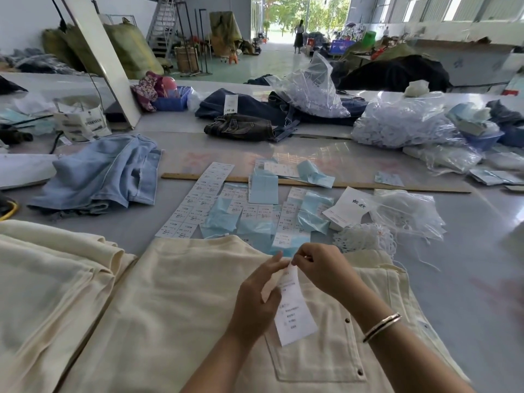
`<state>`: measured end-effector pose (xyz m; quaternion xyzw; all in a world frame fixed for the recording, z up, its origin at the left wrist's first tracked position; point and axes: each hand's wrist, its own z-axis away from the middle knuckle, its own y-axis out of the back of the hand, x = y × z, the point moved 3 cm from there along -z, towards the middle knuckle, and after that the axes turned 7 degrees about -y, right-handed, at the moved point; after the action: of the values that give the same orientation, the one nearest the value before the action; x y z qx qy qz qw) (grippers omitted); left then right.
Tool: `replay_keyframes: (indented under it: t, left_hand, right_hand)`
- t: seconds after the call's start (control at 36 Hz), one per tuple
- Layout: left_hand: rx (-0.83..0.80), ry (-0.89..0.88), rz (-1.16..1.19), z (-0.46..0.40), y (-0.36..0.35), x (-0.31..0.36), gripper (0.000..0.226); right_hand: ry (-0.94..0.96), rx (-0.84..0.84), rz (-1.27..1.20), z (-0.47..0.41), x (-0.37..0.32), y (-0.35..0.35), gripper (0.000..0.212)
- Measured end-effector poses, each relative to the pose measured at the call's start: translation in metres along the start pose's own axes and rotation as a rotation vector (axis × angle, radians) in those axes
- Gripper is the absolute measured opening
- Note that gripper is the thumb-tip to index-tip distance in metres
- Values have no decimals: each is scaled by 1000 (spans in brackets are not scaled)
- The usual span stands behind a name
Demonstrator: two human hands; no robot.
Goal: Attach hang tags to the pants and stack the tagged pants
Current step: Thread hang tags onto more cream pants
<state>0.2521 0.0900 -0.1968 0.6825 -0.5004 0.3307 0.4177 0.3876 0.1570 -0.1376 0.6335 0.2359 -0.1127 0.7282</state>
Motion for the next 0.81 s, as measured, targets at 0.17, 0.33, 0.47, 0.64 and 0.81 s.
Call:
replay_keyframes:
  t: [0.17,0.33,0.47,0.64,0.81]
  left_hand:
    - [25,114,214,-9,3,-2,29]
    - [85,325,313,-22,-5,-9,13]
    - [46,311,242,-29,-7,-5,7]
    - [27,372,275,-32,-8,-4,8]
    - [28,406,283,-35,-9,-2,10]
  right_hand:
    - [21,-11,-13,5,1,-5,19]
    - [42,1,7,7,-2,-3,20]
    - [78,24,102,7,-2,1,21]
    - [114,53,209,8,-4,9,24]
    - [135,72,160,9,-1,9,25]
